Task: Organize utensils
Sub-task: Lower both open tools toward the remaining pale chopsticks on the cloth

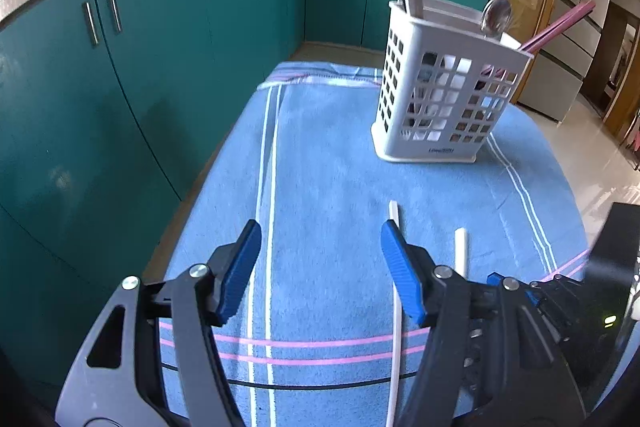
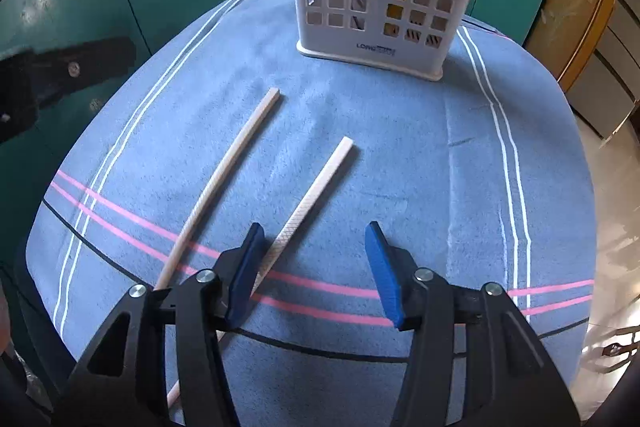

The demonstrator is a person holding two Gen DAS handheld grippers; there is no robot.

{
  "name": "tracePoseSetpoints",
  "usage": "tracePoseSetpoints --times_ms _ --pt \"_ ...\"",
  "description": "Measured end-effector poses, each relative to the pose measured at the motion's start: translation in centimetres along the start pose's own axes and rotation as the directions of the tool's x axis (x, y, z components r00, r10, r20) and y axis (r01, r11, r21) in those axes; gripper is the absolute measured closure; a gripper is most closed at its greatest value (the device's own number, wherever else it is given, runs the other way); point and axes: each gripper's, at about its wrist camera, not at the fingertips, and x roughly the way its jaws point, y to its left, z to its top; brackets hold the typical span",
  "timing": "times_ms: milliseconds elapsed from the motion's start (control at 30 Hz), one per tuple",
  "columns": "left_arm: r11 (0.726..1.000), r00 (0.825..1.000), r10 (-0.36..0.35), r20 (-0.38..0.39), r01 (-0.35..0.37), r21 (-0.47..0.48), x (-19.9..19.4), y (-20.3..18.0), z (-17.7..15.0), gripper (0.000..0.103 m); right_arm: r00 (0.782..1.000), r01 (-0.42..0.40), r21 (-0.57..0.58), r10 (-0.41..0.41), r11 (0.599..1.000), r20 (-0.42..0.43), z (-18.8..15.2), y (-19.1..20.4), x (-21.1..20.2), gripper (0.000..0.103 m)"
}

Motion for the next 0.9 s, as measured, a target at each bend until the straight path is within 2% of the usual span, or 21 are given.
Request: tracePoseSetpoints --times_ms 33,100,233,400,533,667,700,800,900 --pt "1.0 1.0 -0.001 -0.014 0.001 0.004 0.4 -0.1 -0.2 0.041 1.0 -0.005 0.0 0.005 1.0 0.0 -0.3 -0.2 -0.4 0.072" --pt "1.0 0.999 -0.005 -0.04 0.005 0.01 1.2 -0.4 -0.4 0.041 1.0 0.008 0.007 -0.008 1.0 -0.004 -0.7 -0.9 -0.7 0.083" --pt "0.998 0.995 -0.033 -0.093 0.037 0.048 2.9 -1.9 -1.3 0.041 1.0 0.024 0.04 -0.024 0.999 0.003 -1.5 -2.7 -1.5 0.087" --pt "0.991 0.987 -0.048 -0.153 0.066 0.114 5.3 -4.2 -2.0 0.041 1.0 0.028 0.102 -0.029 0.994 0.005 -2.4 -5.3 -2.3 0.087" --pt "0.988 0.983 -0.023 -0.184 0.051 0.149 6.7 -5.4 -2.6 0.042 1.0 0.01 0.157 -0.01 0.988 0.002 -2.3 -7.0 -2.3 0.076" --pt "0.988 0.981 -0.032 -0.192 0.06 0.14 6.1 -5.5 -2.7 0.071 1.0 -0.016 0.189 0.016 0.982 -0.001 -1.9 -7.8 -1.8 0.074" --pt "0.99 0.979 -0.036 -0.199 0.062 0.13 5.9 -5.4 -2.8 0.075 1.0 -0.014 0.204 0.015 0.979 -0.004 -1.6 -8.0 -1.6 0.07" --pt "0.992 0.97 -0.067 -0.233 0.09 0.091 5.3 -5.0 -3.2 0.079 1.0 -0.015 0.233 0.017 0.972 -0.003 -0.4 -8.4 -0.6 0.067" --pt "0.991 0.963 -0.087 -0.257 0.111 0.078 4.5 -5.1 -4.0 0.079 1.0 0.0 0.19 0.0 0.982 -0.003 0.5 -7.6 -0.1 0.067"
